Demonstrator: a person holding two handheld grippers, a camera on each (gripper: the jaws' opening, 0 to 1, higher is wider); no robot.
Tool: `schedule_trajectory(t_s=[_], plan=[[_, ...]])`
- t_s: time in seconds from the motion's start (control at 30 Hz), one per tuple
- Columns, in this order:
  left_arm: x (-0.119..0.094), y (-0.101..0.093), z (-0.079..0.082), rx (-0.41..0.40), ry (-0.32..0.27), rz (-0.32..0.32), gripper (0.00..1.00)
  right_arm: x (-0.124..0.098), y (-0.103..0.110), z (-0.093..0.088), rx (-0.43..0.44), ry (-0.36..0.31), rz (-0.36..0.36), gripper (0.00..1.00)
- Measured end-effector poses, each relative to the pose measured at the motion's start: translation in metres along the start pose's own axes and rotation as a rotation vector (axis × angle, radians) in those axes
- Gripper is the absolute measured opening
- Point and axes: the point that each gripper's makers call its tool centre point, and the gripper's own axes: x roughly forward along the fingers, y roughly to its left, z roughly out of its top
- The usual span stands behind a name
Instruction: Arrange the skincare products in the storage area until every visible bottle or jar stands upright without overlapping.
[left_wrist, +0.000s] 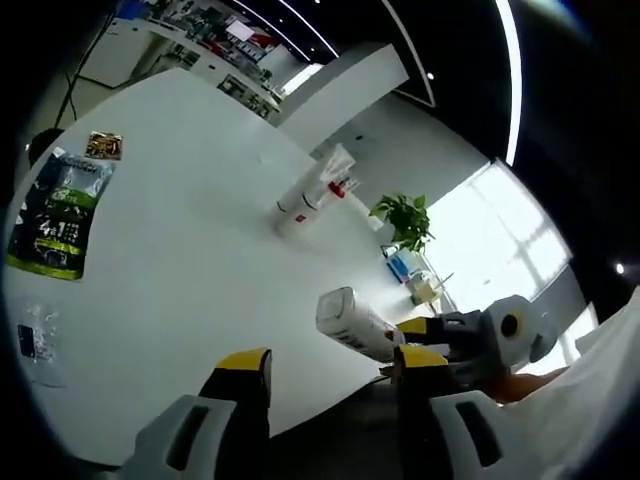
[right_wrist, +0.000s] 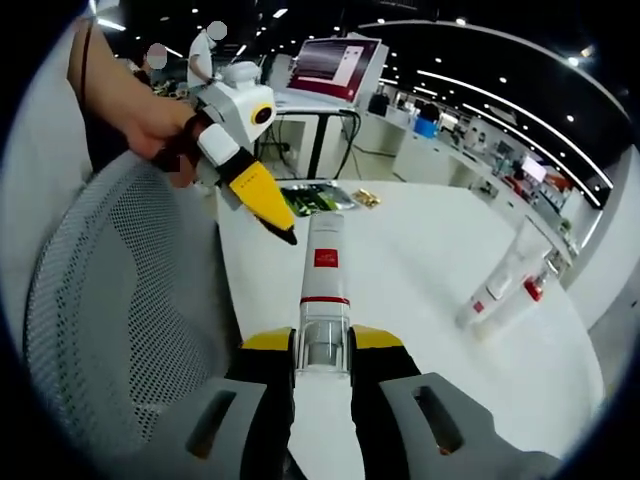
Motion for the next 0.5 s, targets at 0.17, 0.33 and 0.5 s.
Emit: schedule_trajectory(t_s=[0.17, 0.33, 0.5], plan=[[0.000, -0.005, 0.002, -0.037, -0.010, -0.038, 0.54, 0.001, 0.011, 0.009, -0.072, -0.030, 0.030, 0.17], [-0.001, -0.009, 0.004, -0.109, -0.012, -0.095, 0.51, 0.000, 0.020, 0.016, -0.115, -0.060, 0.060, 0.17], [0.000, -0.014, 0.000, -0.101, 0.007, -0.109, 0.46, 0.000, 0.023, 0.018, -0.135, -0.073, 0.076, 0.17]])
